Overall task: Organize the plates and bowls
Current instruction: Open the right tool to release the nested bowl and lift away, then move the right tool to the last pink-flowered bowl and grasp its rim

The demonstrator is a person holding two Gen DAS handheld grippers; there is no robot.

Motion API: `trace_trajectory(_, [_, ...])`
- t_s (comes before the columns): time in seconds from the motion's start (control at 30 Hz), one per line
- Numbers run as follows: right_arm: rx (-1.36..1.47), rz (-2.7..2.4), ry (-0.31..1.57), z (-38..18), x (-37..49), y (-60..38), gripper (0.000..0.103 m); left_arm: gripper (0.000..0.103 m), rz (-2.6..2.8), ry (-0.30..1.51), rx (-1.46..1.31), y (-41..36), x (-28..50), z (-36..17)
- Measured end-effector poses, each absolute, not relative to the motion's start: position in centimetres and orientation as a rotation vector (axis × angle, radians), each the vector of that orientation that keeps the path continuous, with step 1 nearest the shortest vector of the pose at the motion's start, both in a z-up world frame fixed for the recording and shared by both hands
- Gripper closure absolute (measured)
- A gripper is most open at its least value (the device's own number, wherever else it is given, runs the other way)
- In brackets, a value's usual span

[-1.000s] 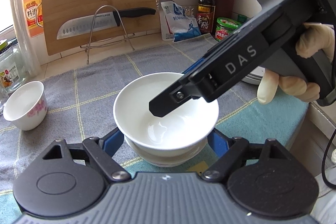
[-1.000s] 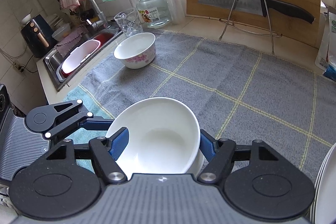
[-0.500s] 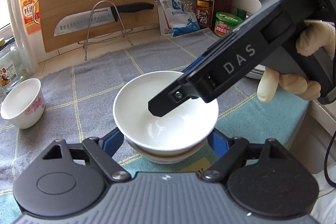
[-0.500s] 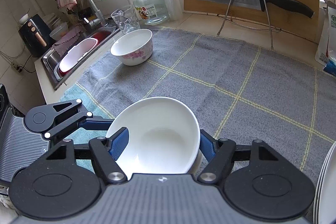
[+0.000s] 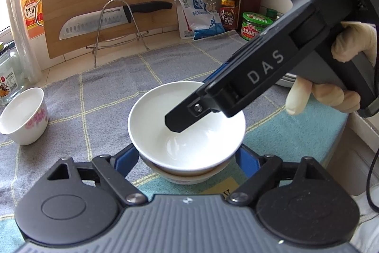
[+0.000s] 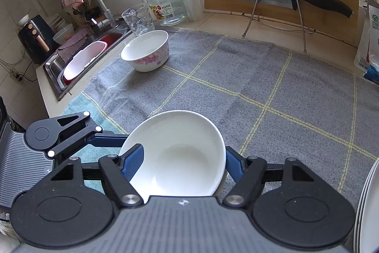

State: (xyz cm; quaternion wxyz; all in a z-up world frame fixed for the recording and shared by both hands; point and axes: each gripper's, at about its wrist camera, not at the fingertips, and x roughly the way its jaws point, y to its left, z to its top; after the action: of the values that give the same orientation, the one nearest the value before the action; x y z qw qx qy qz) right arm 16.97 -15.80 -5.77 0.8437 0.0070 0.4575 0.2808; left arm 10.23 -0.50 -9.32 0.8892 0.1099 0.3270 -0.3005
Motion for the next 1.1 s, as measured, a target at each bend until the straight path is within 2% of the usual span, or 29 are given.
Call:
trace_trajectory(0.1, [0.011, 0.587, 0.937, -5.3, 16.9, -15.7, 0.006, 0.009, -0.636, 0.673, 0.216, -0.3, 10.1, -9.2])
trace_trajectory(0.23, [-0.016, 0.579, 0.901, -4.5, 16.9, -15.3, 0.0, 0.007, -0.642, 0.658, 0.222, 0.2, 9.5, -8.9])
trace_trajectory(0.67, [-0.138, 0.6, 0.857, -3.7, 18.5, -10.4, 0.0, 0.005, -0.513, 0.641, 0.188, 4.9, 9.2, -8.8])
trace_trajectory(1.1, [-0.244, 0.63, 0.839, -2.7, 21.2, -2.5, 0.0, 0.005, -0.337, 0.586, 0.134, 12.4, 14.7, -9.1])
